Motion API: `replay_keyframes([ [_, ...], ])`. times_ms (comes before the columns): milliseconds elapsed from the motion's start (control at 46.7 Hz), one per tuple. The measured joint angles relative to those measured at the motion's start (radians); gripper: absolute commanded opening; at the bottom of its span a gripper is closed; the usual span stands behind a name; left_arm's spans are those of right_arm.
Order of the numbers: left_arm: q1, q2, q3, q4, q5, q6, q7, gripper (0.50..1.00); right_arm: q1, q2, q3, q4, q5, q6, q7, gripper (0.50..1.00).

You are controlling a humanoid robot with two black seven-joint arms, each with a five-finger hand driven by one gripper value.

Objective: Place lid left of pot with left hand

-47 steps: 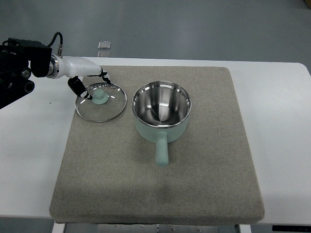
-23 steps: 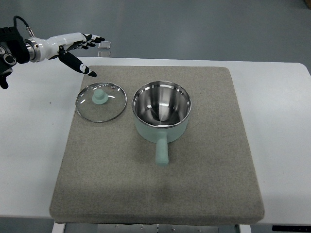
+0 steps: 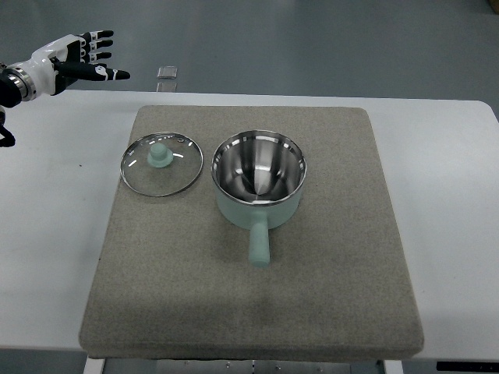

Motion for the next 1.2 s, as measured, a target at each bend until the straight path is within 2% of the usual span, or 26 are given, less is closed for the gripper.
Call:
replay_keyframes([
  [342,0.019,-0.073,-0.033,0.023,-0.252,-0.042,-0.003,0.996,0.000,0.000,0.000,0.000,0.000,0.000,0.000,0.921],
  [428,0.049,-0.075,-0.080,0.023,-0.278,-0.090,-0.003,0.996,0.000,0.000,0.000,0.000,0.000,0.000,0.000,0.921],
  [578,0.133,-0.075,-0.222,0.019,-0.289,-0.229,0.001,0.996,0.000,0.000,0.000,0.000,0.000,0.001,0.000,0.921],
  [856,0.192,-0.076,-0.326,0.010,-0.334,-0.319,0.018,0.996,0.000,0.000,0.000,0.000,0.000,0.000,0.000,0.921],
  [920,0.194,-0.072,-0.326,0.009,-0.359,-0.329,0.030,0.996,0.000,0.000,0.000,0.000,0.000,0.000,0.000,0.921],
  [1091,0.195,-0.068,-0.327,0.008,-0.398,-0.330,0.131,0.996,0.000,0.000,0.003,0.000,0.000,0.002,0.000,0.921],
  [1198,0.195,-0.069,-0.334,0.009,-0.423,-0.330,0.155,0.996,0.000,0.000,0.005,0.000,0.004,0.005,0.000,0.921],
])
